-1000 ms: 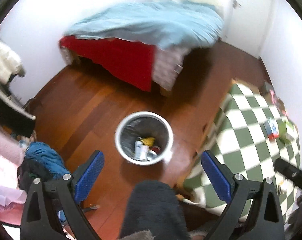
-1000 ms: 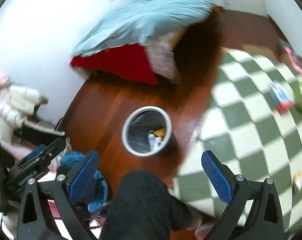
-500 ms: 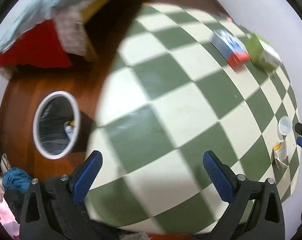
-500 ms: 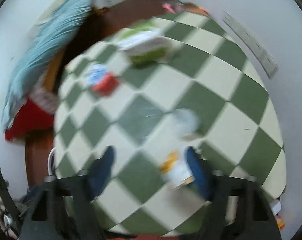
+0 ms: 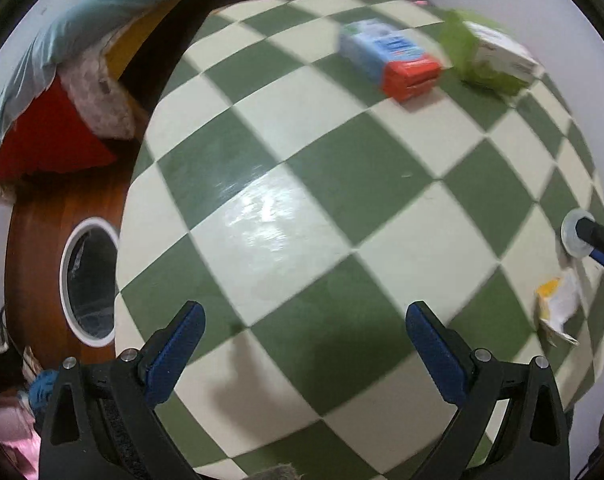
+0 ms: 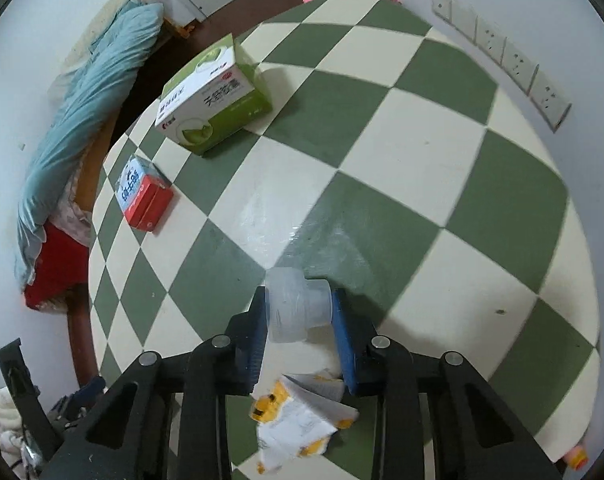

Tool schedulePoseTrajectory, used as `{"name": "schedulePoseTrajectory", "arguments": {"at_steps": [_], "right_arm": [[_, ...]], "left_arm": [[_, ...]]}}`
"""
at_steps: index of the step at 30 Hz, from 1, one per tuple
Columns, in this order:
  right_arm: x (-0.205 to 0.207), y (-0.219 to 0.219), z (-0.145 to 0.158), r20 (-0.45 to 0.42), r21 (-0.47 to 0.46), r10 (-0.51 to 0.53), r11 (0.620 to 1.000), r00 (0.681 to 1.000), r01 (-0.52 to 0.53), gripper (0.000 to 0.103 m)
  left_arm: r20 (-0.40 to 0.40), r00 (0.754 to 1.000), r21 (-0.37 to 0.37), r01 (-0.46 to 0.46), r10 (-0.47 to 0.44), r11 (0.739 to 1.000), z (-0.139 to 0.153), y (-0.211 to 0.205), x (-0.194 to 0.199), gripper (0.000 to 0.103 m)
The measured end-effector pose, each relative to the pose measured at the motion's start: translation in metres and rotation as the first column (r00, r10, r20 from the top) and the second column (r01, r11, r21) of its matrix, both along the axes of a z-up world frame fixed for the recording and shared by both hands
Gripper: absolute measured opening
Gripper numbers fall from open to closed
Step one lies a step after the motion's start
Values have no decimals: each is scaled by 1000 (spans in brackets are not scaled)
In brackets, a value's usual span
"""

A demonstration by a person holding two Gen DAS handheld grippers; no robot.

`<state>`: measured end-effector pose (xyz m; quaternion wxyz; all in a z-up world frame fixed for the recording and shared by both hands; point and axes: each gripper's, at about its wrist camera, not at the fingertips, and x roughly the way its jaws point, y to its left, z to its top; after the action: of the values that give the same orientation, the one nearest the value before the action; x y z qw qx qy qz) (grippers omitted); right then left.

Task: Collect trash
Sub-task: 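Grasp the yellow snack wrapper with the left tool while the right tool grasps the clear plastic cup, then carry the wrapper and plastic cup over the white bin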

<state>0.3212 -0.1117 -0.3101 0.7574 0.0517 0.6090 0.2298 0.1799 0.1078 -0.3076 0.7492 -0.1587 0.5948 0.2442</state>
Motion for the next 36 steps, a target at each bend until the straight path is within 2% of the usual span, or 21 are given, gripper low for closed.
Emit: {"name": "schedulePoseTrajectory", "arguments": {"at_steps": [3,6,11,15,16,17,18,19,23,31,36], "right_arm": [[-9,-24,9,31,-23,-22,999,999,23,32],[-22,-59,17,69,-63,-58,996,996,63,32],[-39,-116,15,94,-97,-147,983,985,157,32],[-43,-144,7,81,-86,-213,972,974,220,32],[-43,-147,6,81,-87,-217,971,973,223,32],[-43,-150,4,82,-87,-220,970,972,227,32],[-44,-153,3,82,-86,-223,970,971,229,32],[-44,-156,3,82,-83,-226,969,971,232,32],[-47,-156,2,93,-84,-222,970,971,230,33],[-51,-151,5,123,-106,-206,970,971,219,33],[-55,-146,12,133,-103,-193,973,972,207,33]], "left_arm": [[49,997,-44,64,-62,997,14,-28,10,103],[98,984,-104,160,-150,982,23,-72,28,103],[97,955,-147,291,-279,945,7,-135,63,102],[79,924,-80,379,-373,922,-2,-170,80,99],[71,918,-54,394,-390,918,-3,-177,83,95],[60,914,-29,403,-401,915,-5,-183,85,81],[52,915,-18,402,-401,915,-7,-186,87,66],[45,917,-10,396,-395,918,-8,-188,88,58],[77,922,-15,382,-380,924,-5,-191,86,49],[112,926,29,360,-361,933,15,-187,67,47],[169,926,70,329,-337,942,48,-178,53,47]]}}
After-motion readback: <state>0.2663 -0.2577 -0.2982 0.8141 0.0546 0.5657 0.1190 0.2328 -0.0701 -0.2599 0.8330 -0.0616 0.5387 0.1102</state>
